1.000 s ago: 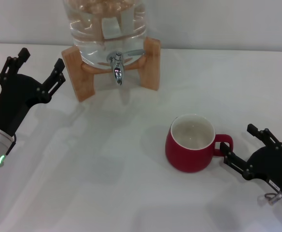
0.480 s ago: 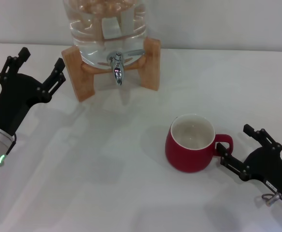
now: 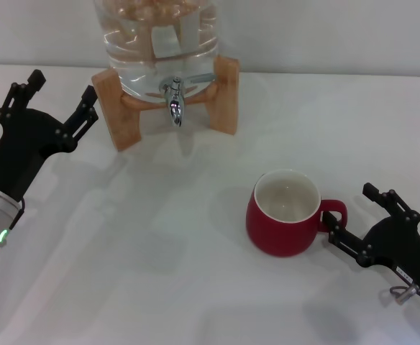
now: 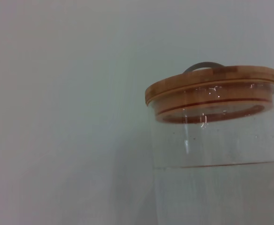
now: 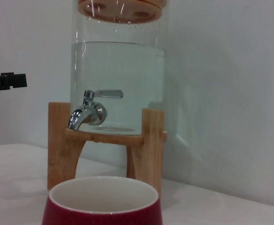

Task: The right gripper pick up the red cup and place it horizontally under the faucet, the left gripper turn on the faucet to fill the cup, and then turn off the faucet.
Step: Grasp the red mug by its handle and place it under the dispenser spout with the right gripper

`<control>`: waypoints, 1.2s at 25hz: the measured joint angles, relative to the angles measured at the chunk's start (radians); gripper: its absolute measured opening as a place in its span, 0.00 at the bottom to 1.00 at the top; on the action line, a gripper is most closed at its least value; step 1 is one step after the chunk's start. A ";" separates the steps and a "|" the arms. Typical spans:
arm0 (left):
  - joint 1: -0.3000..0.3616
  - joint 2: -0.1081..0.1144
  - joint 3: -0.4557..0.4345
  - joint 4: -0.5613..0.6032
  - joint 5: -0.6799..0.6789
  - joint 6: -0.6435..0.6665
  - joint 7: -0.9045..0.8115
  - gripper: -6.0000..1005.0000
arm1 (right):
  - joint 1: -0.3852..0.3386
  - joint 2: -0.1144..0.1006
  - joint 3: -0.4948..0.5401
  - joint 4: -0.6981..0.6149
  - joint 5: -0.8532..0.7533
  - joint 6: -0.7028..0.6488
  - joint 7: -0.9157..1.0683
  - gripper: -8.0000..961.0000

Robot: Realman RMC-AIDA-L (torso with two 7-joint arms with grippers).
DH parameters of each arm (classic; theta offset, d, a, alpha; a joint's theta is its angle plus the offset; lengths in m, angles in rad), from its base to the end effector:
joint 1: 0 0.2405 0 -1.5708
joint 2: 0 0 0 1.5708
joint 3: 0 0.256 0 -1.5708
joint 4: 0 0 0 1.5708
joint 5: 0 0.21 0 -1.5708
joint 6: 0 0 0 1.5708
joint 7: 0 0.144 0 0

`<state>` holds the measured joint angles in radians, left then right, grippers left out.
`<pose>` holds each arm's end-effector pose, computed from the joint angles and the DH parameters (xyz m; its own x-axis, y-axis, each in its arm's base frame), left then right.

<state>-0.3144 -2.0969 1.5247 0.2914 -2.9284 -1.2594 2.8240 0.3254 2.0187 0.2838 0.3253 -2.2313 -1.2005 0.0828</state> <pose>-0.3070 0.3127 -0.0080 0.6973 -0.1587 0.6990 0.6208 -0.3538 -0.6996 0.3097 0.2597 -0.0798 0.7867 -0.0305 -0.6166 -0.5264 -0.5549 -0.6442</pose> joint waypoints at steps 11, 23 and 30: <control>0.000 0.000 0.000 0.000 0.000 0.000 0.000 0.87 | 0.000 0.000 0.002 0.000 0.009 0.010 0.000 0.84; 0.000 0.000 0.000 0.000 0.000 0.000 0.000 0.87 | 0.013 0.000 0.014 -0.002 0.010 0.048 0.000 0.84; 0.000 0.000 0.000 0.000 0.000 0.000 0.000 0.87 | 0.018 0.000 0.014 -0.002 0.010 0.047 0.000 0.84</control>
<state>-0.3145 -2.0969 1.5247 0.2915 -2.9284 -1.2594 2.8240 0.3431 2.0187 0.2976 0.3236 -2.2212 -1.1537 0.0828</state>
